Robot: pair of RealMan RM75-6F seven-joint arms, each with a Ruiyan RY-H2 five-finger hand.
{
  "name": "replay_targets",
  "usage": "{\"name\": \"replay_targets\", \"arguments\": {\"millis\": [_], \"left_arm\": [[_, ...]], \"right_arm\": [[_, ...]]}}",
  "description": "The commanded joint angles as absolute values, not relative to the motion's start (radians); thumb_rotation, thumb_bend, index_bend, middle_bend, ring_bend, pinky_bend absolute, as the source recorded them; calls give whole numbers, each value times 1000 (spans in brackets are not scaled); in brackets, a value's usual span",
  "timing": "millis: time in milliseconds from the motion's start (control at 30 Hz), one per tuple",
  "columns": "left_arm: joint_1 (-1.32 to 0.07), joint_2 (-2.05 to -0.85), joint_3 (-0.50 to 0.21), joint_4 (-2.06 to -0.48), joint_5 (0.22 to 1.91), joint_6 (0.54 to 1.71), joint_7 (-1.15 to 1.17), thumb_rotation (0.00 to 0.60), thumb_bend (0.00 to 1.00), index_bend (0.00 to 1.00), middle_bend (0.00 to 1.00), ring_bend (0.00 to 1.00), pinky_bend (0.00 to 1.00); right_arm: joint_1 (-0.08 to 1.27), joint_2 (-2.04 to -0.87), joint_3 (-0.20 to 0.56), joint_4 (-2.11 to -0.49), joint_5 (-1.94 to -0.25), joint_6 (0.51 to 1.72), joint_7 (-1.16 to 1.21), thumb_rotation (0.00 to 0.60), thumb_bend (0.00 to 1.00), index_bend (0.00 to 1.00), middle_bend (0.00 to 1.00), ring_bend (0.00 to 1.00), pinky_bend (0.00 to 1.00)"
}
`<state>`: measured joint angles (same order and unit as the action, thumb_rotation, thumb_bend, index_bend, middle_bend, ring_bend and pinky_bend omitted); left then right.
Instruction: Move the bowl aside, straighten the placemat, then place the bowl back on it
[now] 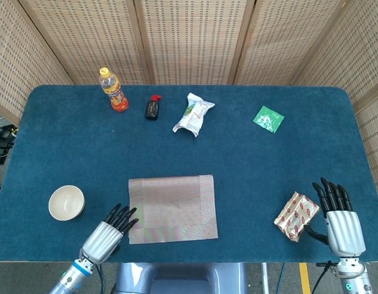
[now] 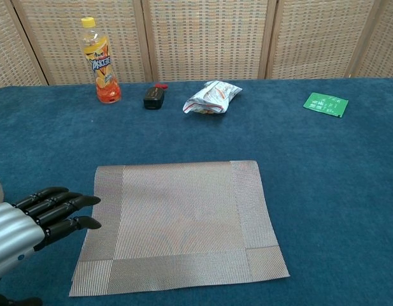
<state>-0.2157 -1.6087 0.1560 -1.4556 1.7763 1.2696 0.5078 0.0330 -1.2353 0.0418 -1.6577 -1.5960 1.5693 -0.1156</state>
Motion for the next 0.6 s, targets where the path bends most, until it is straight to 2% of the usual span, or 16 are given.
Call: {"name": "replay_targets", "arguments": {"millis": [33,400,600], "left_arm": [[-214,-1643,149,-1422,1777,1275,499,600,137,156,0,0,0],[-223,-1705,143,-1376,1770,1259,507,600,141,174,0,0,0],[-233,-1729,138,-1367,1773,1254,512,600,199,184,0,0,0]], "right_arm": [[33,-1236,41,-1658,-1598,1569,-117,600,102,0,0,0,0],[33,-1237,41,-1655,-1598,1569,-121,600,102,0,0,0,0],[34,-1239,41,-1655,-1595,1567,-123,600,102,0,0,0,0]]}}
